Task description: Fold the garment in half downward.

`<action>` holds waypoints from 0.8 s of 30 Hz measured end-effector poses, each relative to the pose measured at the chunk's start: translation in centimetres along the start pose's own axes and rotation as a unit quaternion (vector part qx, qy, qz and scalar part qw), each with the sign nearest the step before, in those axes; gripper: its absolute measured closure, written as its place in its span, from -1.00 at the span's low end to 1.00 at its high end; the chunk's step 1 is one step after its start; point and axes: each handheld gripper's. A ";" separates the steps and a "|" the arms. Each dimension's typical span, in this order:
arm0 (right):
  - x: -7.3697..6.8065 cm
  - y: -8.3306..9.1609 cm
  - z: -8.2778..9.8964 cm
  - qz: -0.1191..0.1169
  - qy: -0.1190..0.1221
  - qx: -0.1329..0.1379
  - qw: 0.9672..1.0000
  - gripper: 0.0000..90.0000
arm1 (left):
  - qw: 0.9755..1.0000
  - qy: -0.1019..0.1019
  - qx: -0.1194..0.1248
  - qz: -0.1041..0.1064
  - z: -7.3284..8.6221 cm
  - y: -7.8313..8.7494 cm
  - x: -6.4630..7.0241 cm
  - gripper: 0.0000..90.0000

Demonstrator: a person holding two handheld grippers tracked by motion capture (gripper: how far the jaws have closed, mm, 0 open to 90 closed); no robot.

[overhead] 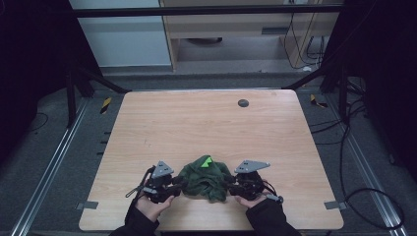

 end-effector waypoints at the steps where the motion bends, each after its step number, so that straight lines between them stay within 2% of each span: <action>1: 0.1 0.2 -0.1 0.001 0.000 0.004 1.000 0.56 | 1.000 0.001 0.002 -0.001 -0.2 0.2 -0.2 0.54; 8: 1.6 1.2 -1.4 0.030 -0.004 0.032 0.999 0.57 | 0.999 0.011 0.031 -0.021 -1.7 1.1 -1.4 0.56; 14: 2.6 1.0 -2.1 0.050 -0.010 0.035 0.998 0.60 | 0.998 0.017 0.049 -0.037 -3.1 0.9 -2.3 0.59; 17: 3.2 0.7 -2.6 0.056 -0.009 0.036 0.998 0.62 | 0.997 0.017 0.058 -0.040 -3.9 0.5 -2.7 0.62; 19: 3.5 0.5 -3.1 0.060 -0.010 0.037 0.997 0.63 | 0.997 0.017 0.062 -0.034 -4.4 0.2 -3.0 0.64; 24: 4.4 -0.3 -3.9 0.069 -0.017 0.038 0.997 0.70 | 0.997 0.016 0.063 -0.034 -5.2 -1.4 -3.4 0.70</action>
Point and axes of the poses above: each handheld gripper's, and its own axes: y roughly backward along the jaws, z roughly out of its underside, x roughly to its right, and after that the axes turned 8 degrees about y, right-handed
